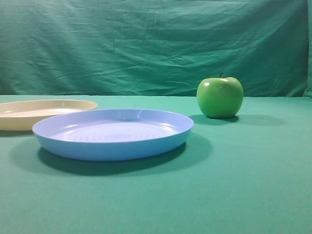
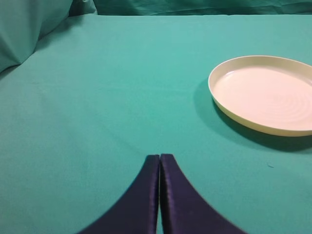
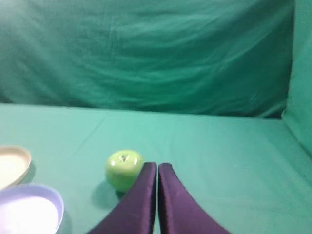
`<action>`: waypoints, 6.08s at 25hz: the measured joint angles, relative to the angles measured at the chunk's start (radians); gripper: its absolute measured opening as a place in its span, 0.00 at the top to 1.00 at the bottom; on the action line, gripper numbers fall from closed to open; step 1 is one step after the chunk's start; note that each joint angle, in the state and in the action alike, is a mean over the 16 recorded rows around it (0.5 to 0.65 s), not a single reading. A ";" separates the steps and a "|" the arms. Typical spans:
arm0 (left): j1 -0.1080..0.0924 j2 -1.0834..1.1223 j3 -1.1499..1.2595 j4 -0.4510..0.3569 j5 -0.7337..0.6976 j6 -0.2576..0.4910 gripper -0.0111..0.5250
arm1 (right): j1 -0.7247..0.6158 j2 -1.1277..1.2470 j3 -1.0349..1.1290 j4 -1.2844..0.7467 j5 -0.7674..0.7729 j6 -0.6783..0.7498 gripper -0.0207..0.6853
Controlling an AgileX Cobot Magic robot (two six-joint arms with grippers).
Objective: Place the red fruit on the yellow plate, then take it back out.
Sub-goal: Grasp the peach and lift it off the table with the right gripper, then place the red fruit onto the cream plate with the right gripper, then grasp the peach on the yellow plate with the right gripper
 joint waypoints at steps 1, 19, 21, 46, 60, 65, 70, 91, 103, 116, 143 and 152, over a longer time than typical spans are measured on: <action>0.000 0.000 0.000 0.000 0.000 0.000 0.98 | 0.001 0.035 -0.021 -0.001 0.037 -0.013 0.97; 0.000 0.000 0.000 0.000 0.000 0.000 0.98 | 0.037 0.461 -0.200 -0.023 0.435 -0.090 0.97; 0.000 0.000 0.000 0.000 0.000 0.000 0.98 | 0.038 0.491 -0.204 -0.034 0.443 -0.073 0.97; 0.000 0.000 0.000 0.000 0.000 0.000 0.98 | 0.184 0.817 -0.252 -0.337 0.335 0.210 0.71; 0.000 0.000 0.000 0.000 0.000 0.000 0.98 | 0.188 1.038 -0.259 -0.291 0.189 0.149 0.06; 0.000 0.000 0.000 0.000 0.000 0.000 0.98 | 0.188 1.126 -0.260 -0.288 0.154 0.144 0.09; 0.000 0.000 0.000 0.000 0.000 0.000 0.98 | 0.188 1.190 -0.263 -0.286 0.131 0.131 0.22; 0.000 0.000 0.000 0.000 0.000 0.000 0.98 | 0.330 1.310 -0.830 -0.227 0.284 0.104 0.68; 0.000 0.000 0.000 0.000 0.000 0.000 0.98 | 0.614 1.686 -1.369 -0.218 0.301 0.082 0.70; 0.000 0.000 0.000 0.000 0.000 0.000 0.98 | 0.742 2.033 -1.635 -0.180 0.223 -0.015 0.57; 0.000 0.000 0.000 0.000 0.000 0.000 0.98 | 0.627 1.756 -1.647 -0.240 0.550 0.176 0.78; 0.000 0.000 0.000 0.000 0.000 0.000 0.98 | 0.600 1.492 -1.614 -0.387 0.710 0.339 0.97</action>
